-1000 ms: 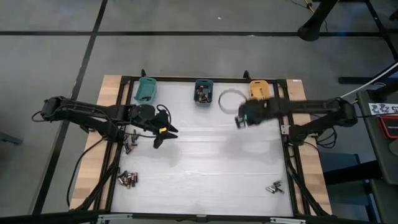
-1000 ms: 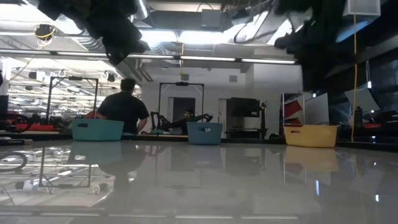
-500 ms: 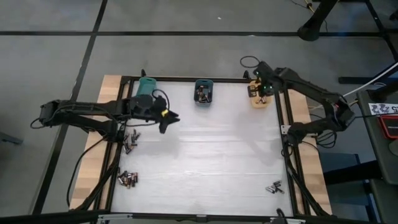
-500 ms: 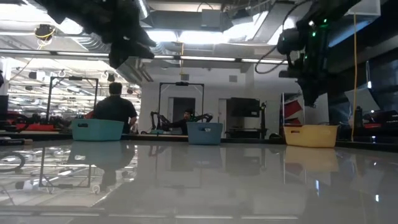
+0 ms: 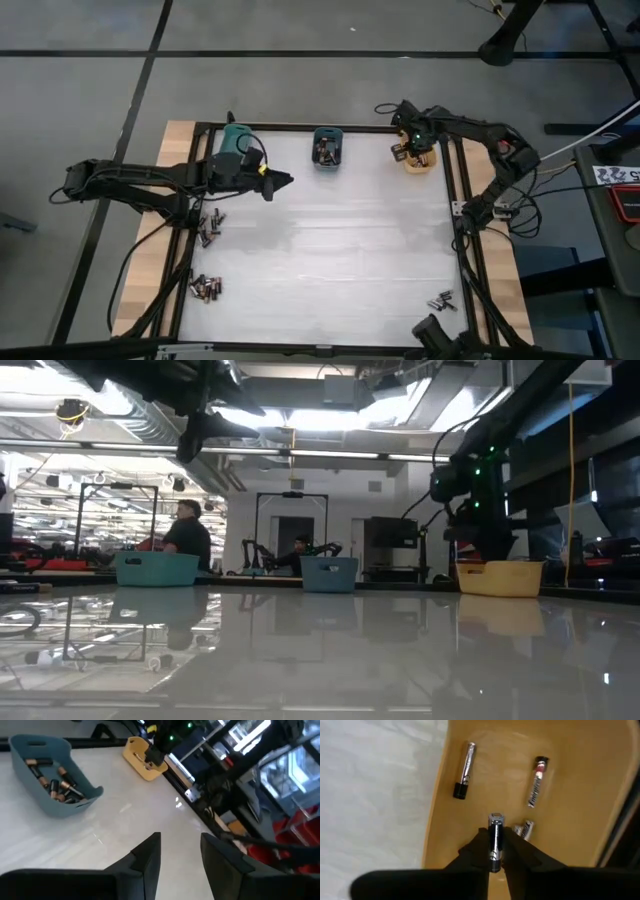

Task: Sort batteries
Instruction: Put the silver battery into the yellow bin

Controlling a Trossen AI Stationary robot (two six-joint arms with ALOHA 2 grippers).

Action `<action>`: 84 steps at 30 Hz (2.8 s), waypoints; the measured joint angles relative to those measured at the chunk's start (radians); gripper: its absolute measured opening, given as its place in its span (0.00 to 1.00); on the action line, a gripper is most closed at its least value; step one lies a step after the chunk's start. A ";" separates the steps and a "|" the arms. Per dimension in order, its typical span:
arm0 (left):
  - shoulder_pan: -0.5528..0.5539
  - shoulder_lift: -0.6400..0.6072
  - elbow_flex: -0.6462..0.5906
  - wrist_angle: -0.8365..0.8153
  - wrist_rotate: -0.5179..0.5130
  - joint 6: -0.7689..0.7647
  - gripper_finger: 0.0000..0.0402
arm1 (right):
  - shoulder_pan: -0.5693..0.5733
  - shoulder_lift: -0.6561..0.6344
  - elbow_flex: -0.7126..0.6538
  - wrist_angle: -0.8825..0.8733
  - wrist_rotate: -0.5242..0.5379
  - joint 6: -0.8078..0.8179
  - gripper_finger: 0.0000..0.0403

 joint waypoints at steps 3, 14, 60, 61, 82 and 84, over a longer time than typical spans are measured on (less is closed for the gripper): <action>-0.041 0.000 0.000 0.001 -0.062 -0.050 0.32 | -0.001 0.025 0.000 0.007 0.003 -0.037 0.18; -0.124 0.000 0.000 -0.015 -0.144 -0.018 0.32 | 0.000 0.024 0.069 -0.099 0.056 -0.065 0.48; -0.005 0.003 0.000 -0.302 0.025 0.343 0.32 | 1.678 -0.358 -0.166 0.012 -0.118 1.415 0.49; -0.005 0.003 0.000 -0.293 0.025 0.342 0.32 | 1.698 -0.354 -0.177 0.039 -0.117 1.437 0.49; 0.002 0.009 0.000 -0.292 0.026 0.311 0.32 | 1.930 -0.013 -0.056 0.071 -0.305 1.506 0.49; 0.009 0.015 0.000 -0.288 0.026 0.310 0.32 | 1.941 0.003 -0.055 0.079 -0.316 1.508 0.49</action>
